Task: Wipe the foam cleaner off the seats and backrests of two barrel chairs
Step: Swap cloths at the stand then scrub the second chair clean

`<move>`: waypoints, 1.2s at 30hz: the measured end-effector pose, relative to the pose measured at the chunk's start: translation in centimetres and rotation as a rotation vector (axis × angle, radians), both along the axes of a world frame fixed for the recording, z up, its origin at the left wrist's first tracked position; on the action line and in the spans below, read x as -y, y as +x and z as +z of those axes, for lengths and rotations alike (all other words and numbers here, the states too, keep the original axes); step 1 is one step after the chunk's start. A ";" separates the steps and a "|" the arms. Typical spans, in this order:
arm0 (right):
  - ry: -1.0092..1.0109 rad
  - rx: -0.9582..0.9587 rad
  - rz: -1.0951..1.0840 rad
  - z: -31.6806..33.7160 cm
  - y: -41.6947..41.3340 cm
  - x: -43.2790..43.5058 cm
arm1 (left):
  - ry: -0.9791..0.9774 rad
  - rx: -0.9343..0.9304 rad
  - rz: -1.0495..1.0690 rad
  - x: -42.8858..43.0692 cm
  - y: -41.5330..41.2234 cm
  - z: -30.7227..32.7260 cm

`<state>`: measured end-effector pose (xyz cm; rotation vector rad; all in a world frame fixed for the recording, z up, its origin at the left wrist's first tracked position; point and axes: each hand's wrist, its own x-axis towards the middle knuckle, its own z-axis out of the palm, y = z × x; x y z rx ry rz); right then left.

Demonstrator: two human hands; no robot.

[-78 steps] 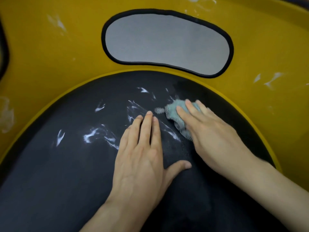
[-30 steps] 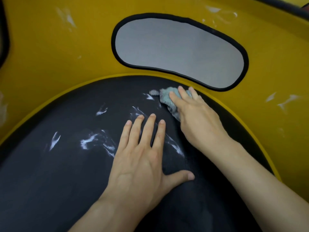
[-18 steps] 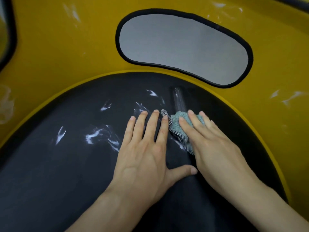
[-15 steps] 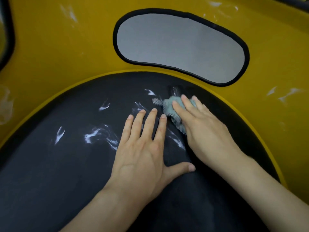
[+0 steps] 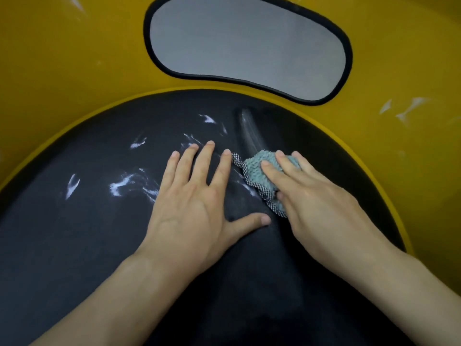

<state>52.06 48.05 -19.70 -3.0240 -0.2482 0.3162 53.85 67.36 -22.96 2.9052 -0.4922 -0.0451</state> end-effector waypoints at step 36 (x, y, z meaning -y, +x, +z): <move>-0.007 0.099 0.056 -1.2 2.4 -1.0 | -0.020 0.001 0.010 0.3 0.0 0.2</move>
